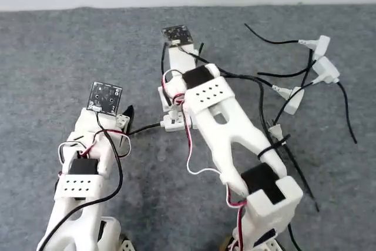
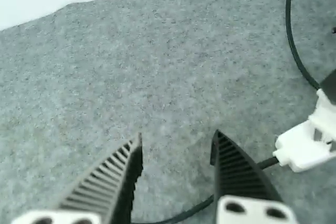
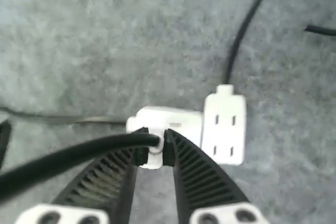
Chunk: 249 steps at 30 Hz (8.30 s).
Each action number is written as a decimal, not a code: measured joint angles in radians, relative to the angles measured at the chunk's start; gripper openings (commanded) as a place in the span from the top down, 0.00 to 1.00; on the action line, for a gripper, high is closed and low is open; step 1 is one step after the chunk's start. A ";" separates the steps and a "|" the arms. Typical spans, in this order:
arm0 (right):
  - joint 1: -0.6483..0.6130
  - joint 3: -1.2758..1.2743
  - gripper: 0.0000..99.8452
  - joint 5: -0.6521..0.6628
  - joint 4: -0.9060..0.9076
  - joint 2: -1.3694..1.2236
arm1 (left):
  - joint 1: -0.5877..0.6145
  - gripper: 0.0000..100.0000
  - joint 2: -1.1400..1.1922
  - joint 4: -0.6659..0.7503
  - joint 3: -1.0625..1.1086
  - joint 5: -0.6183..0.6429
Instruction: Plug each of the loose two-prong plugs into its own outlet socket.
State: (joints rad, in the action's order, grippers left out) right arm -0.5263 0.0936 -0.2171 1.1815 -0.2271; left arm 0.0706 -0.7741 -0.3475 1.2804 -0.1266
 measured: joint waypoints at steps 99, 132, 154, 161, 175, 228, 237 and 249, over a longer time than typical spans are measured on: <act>0.031 -0.657 0.99 0.101 -0.557 0.373 | -0.002 0.80 0.000 0.018 0.009 0.000; 0.032 -0.721 0.99 0.106 -0.631 0.381 | -0.002 0.80 0.000 0.037 0.009 0.000; 0.008 -0.744 0.99 0.106 -0.678 0.299 | -0.002 0.80 0.000 0.037 0.009 0.000; -0.026 -0.747 0.99 0.107 -0.750 0.222 | 0.000 0.80 0.000 0.037 0.009 0.000; -0.038 -0.746 0.99 0.144 -0.755 0.209 | 0.064 0.80 0.000 0.037 0.009 0.043; -0.106 -0.770 0.53 0.213 -0.735 0.130 | 0.095 0.80 0.000 0.064 0.009 0.071; -0.141 -0.770 0.53 0.213 -0.687 0.230 | 0.097 0.80 0.000 0.064 0.009 0.071; -0.141 -0.678 0.53 0.213 -0.641 0.066 | 0.095 0.80 0.000 0.064 0.009 0.071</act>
State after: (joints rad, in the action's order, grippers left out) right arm -0.6674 -0.5846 -0.0038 0.5401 -0.1611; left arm 0.1657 -0.7741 -0.2831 1.2896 -0.0560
